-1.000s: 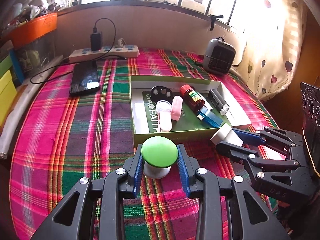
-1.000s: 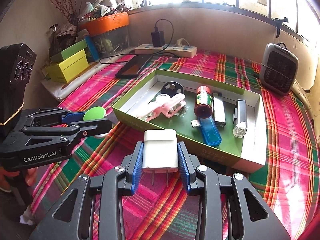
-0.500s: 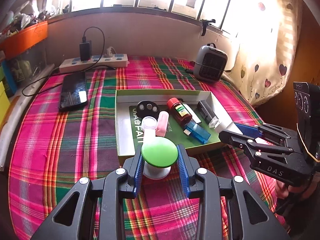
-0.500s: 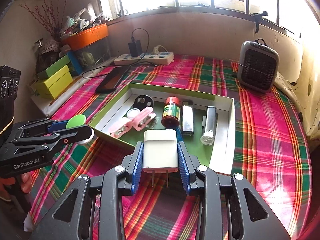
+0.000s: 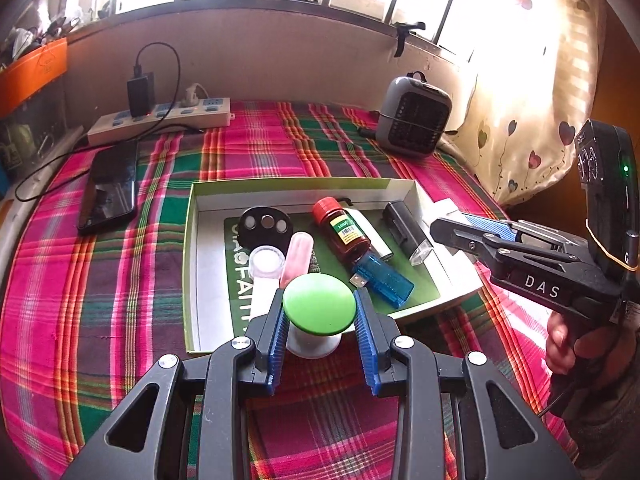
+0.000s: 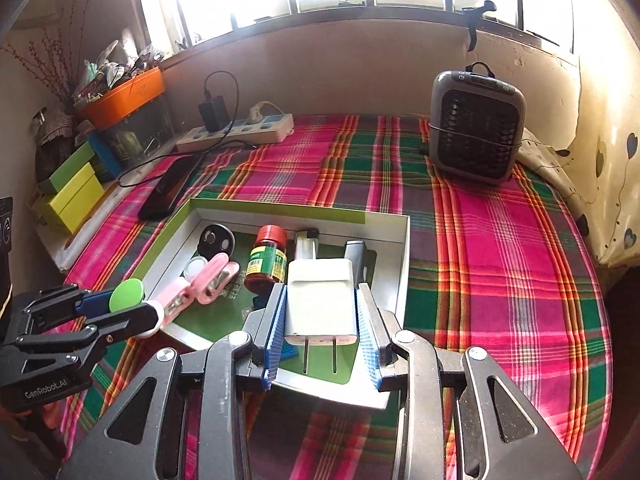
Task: Organize rigid objects
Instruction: 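Carry the white charger and the green-topped item over the tray with both tools, then release the green-topped item in the tray with the left tool while the right tool releases the charger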
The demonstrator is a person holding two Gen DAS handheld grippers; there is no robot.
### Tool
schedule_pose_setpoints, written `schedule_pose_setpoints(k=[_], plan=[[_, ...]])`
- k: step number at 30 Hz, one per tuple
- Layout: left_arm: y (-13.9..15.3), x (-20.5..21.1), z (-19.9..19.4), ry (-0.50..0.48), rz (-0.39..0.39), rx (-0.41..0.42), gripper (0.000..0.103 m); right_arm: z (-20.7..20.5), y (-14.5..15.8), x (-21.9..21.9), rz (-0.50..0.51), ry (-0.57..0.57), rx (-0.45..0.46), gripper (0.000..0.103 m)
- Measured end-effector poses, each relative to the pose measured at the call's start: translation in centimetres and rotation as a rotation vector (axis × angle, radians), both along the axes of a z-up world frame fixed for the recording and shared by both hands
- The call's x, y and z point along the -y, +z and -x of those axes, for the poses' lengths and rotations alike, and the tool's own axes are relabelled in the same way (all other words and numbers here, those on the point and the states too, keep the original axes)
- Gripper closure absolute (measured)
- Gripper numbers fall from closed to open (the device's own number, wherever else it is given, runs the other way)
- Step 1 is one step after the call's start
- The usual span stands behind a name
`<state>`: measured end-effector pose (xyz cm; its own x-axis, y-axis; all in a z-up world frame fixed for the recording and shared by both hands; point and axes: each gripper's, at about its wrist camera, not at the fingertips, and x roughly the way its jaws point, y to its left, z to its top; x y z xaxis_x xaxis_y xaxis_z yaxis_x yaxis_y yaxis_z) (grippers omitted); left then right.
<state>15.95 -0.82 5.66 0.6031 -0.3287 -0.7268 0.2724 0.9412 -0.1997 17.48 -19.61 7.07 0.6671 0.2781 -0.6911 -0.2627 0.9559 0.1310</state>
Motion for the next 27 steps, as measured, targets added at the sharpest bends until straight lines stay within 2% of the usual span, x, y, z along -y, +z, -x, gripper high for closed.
schedule_pose_setpoints(k=[12, 27], plan=[[-1.3, 1.6, -2.0, -0.024, -0.008, -0.032, 0.072, -2.9, -1.1, -1.2, -0.006, 0.028, -0.029, 0.068], [-2.2, 1.9, -2.8, -0.03, -0.009, -0.056, 0.072, -4.2, -2.4, -2.1, 0.012, 0.046, -0.052, 0.068]])
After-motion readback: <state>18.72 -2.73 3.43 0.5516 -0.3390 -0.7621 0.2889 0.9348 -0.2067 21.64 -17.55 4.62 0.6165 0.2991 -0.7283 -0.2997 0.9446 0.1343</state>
